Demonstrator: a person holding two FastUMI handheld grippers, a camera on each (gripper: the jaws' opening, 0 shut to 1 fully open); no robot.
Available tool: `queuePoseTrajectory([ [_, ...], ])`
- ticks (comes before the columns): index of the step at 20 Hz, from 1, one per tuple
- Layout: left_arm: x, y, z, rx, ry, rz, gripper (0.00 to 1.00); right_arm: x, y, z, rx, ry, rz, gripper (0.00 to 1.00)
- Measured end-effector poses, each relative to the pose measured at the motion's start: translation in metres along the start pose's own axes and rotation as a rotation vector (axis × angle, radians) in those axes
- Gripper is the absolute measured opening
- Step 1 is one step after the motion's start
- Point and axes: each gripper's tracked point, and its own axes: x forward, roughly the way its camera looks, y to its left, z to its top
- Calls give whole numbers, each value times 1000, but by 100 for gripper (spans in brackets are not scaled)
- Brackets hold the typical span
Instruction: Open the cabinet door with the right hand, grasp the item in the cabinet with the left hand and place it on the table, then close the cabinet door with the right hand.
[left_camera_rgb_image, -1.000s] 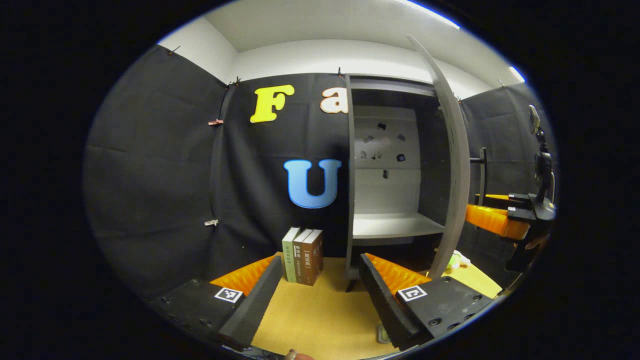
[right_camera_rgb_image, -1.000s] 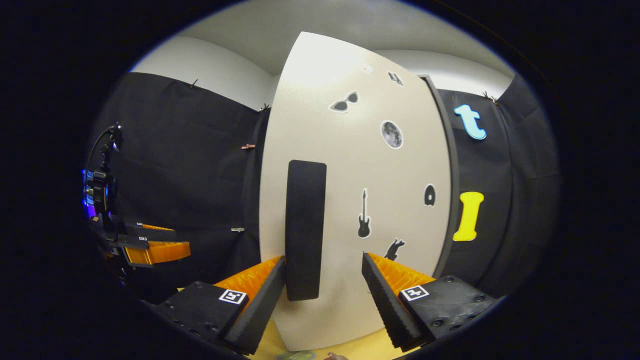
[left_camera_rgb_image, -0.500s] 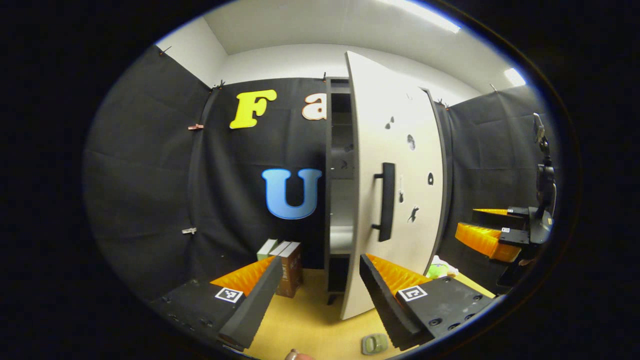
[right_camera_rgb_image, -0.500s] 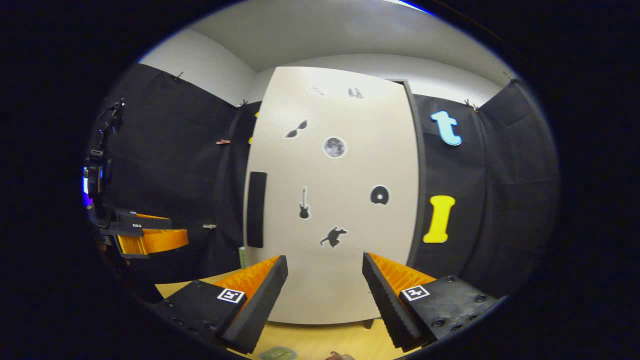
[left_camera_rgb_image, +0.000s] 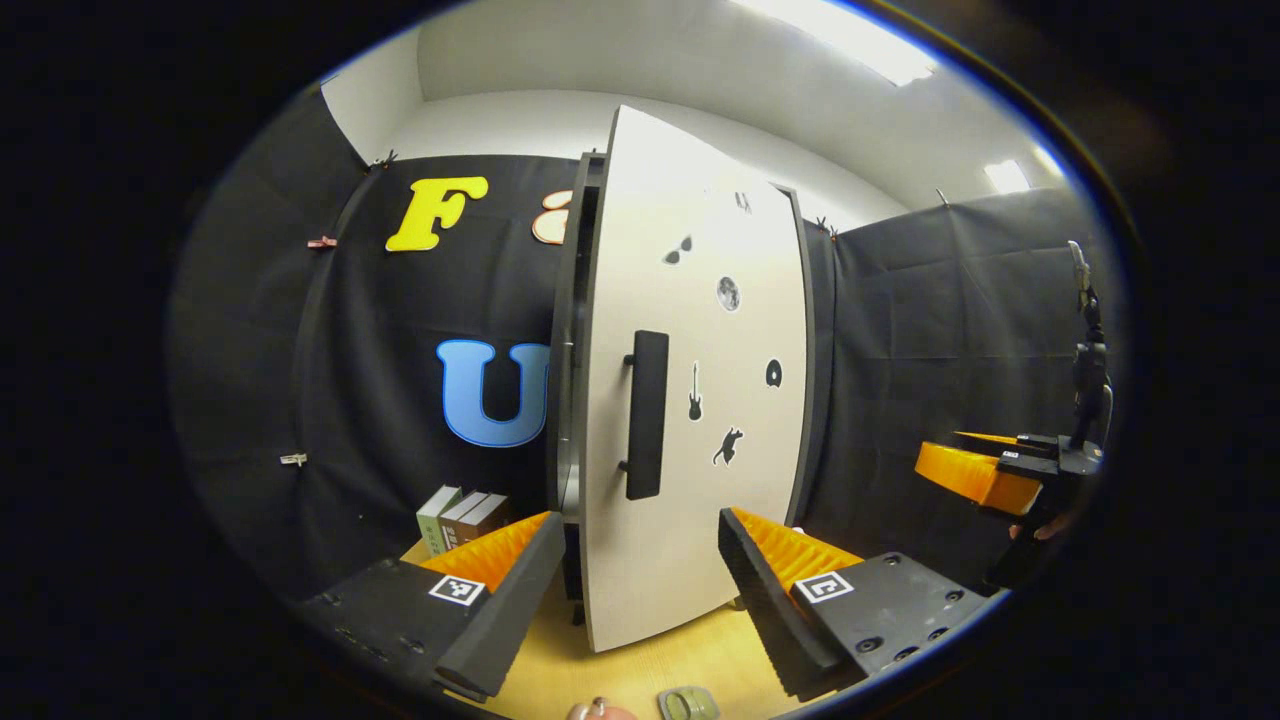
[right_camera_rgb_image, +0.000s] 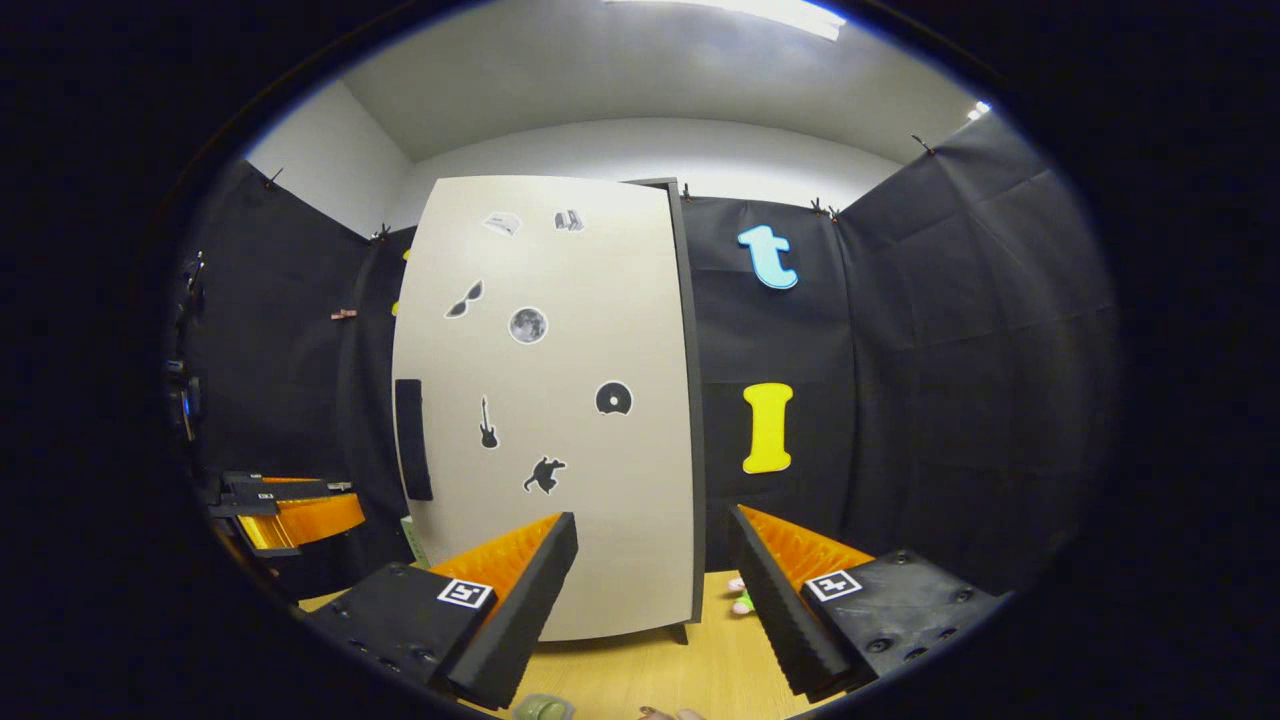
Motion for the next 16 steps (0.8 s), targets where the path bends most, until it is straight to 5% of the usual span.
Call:
queuePoseTrajectory([
  [16,-23,5,3,13,-26,41,97,-22,9,-1,-132,11,23,97],
])
